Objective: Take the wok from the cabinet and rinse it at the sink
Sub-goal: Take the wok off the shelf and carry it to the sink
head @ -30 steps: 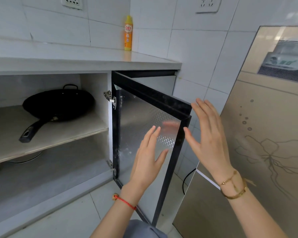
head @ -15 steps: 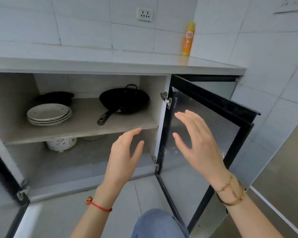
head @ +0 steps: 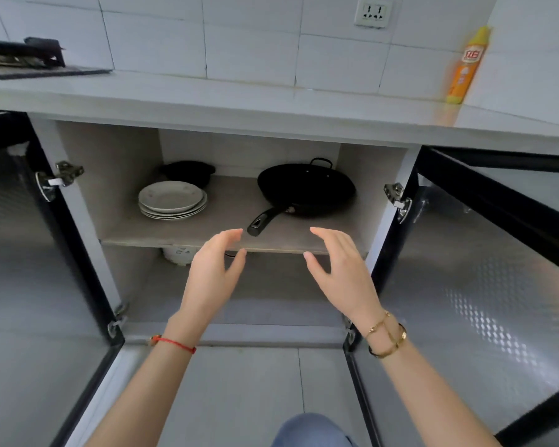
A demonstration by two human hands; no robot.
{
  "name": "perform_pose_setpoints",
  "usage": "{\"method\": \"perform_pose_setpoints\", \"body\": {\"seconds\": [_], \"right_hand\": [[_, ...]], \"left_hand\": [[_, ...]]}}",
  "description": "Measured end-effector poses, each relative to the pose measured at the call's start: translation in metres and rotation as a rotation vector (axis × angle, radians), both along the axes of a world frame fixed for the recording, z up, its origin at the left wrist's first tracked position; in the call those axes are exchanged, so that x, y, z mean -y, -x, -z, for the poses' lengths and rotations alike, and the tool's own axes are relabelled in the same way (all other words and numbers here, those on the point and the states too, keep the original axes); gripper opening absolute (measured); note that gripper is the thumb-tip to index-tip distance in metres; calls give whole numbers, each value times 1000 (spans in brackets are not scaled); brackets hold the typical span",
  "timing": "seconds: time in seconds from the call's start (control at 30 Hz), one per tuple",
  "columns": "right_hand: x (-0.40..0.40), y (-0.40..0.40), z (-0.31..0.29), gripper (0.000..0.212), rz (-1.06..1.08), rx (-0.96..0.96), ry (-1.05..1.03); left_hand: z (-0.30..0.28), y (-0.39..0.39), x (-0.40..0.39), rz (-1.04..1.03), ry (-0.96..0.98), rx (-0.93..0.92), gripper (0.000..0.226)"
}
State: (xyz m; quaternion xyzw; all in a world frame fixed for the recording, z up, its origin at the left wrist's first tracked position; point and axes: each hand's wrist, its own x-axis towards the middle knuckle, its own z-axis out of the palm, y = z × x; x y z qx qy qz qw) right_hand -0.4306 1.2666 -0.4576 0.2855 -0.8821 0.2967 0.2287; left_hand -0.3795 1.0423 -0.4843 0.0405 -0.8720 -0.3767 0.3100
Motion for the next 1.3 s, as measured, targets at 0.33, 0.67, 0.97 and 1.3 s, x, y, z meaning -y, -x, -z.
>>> {"method": "perform_pose_setpoints", "body": {"seconds": [0.33,0.67,0.97,1.3], "right_hand": [[38,136,34,45,-13,130,-17],[64,206,55,44,-36,247,45],[69,219,63,59,105,414,137],[59,228,57,34,132,750,284]], "left_hand": [[17,151,7,-85,59,269,56],[37,203,-2,-151,36,336,37],[45,192,-61,-37,16,180,20],[29,216,-23,98,-67,523,47]]}}
